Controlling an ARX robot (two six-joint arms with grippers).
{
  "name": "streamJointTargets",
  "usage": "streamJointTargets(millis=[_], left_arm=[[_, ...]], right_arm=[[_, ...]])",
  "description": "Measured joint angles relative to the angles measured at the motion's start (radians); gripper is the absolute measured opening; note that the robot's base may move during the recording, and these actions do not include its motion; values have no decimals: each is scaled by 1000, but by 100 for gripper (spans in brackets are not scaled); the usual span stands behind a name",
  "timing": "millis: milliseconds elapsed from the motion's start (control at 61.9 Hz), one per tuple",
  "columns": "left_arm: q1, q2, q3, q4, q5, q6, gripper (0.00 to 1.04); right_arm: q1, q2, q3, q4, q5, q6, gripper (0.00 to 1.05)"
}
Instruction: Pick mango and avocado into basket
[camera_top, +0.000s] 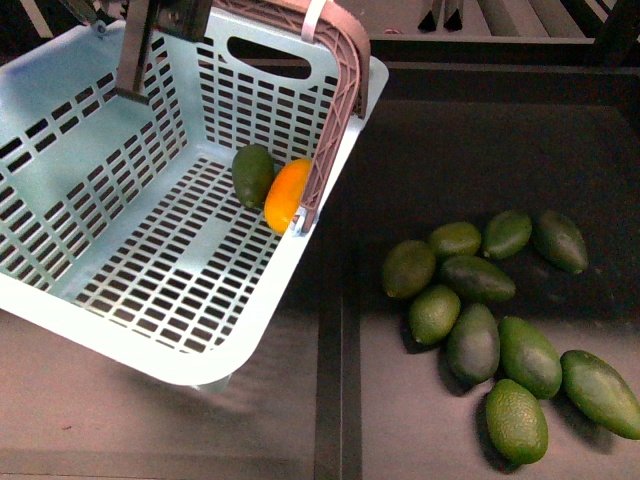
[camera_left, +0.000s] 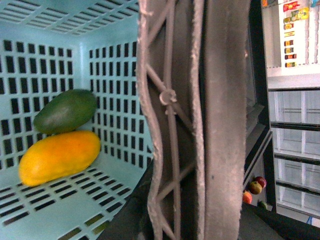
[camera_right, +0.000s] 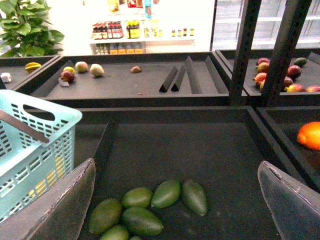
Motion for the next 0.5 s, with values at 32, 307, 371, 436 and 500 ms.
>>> streamJointTargets(millis=[32,307,371,436,500], left_arm=[[10,15,-2,18,9,-4,16],[77,129,-21,132,44,-40,16],[82,144,-29,133,43,-47,16],[90,147,-35,146,43,-63,16],[92,151,-46,161,40,-81,16]], right_arm=[[0,0,0,0,0,0,96],[0,0,0,0,0,0,96],[0,0,0,0,0,0,96],[0,0,0,0,0,0,96],[0,0,0,0,0,0,96]])
